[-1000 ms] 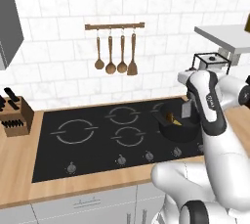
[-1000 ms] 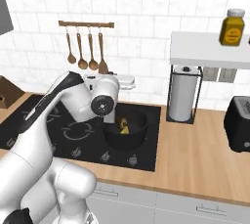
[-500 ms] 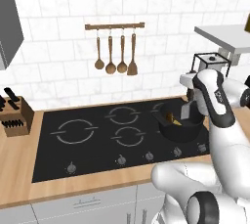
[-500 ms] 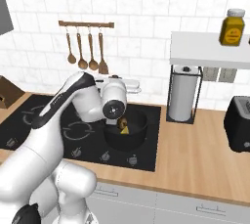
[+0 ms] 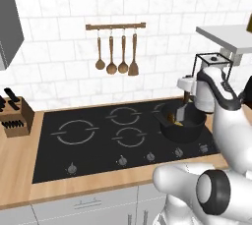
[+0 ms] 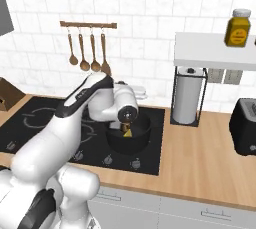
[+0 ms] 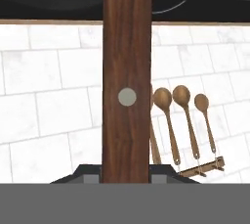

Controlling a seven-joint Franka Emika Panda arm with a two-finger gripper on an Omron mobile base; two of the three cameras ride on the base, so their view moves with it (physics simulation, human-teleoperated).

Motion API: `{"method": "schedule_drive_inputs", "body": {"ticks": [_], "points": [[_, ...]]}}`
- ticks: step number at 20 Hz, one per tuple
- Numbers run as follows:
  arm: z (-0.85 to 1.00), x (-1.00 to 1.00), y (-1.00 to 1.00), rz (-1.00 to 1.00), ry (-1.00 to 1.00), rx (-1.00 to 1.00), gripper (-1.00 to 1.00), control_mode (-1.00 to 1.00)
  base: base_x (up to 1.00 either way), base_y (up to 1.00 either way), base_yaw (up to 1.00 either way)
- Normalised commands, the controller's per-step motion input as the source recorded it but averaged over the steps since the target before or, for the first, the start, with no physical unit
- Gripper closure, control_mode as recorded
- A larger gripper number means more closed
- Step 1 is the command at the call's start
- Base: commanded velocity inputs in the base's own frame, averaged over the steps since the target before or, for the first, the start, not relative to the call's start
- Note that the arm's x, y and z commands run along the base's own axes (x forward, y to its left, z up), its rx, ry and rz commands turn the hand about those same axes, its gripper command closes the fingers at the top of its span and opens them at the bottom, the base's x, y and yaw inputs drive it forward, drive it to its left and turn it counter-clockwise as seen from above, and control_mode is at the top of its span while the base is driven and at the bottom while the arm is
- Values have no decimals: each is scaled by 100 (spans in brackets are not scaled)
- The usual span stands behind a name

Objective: Put the mushroom and lemon wedge in the pot. Retrieve the spatula and lightly stir the vegetables in the pot.

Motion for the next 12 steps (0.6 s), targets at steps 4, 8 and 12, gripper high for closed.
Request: {"method": "schedule_drive_inputs", "body": {"ticks": [4, 8, 12], "points": [[-39, 38, -13, 3, -2, 0, 100, -100, 0, 0, 0], [-45, 27, -30, 0, -5, 0, 100, -100, 0, 0, 0], [-16, 11, -18, 0, 0, 0, 100, -100, 0, 0, 0]]}}
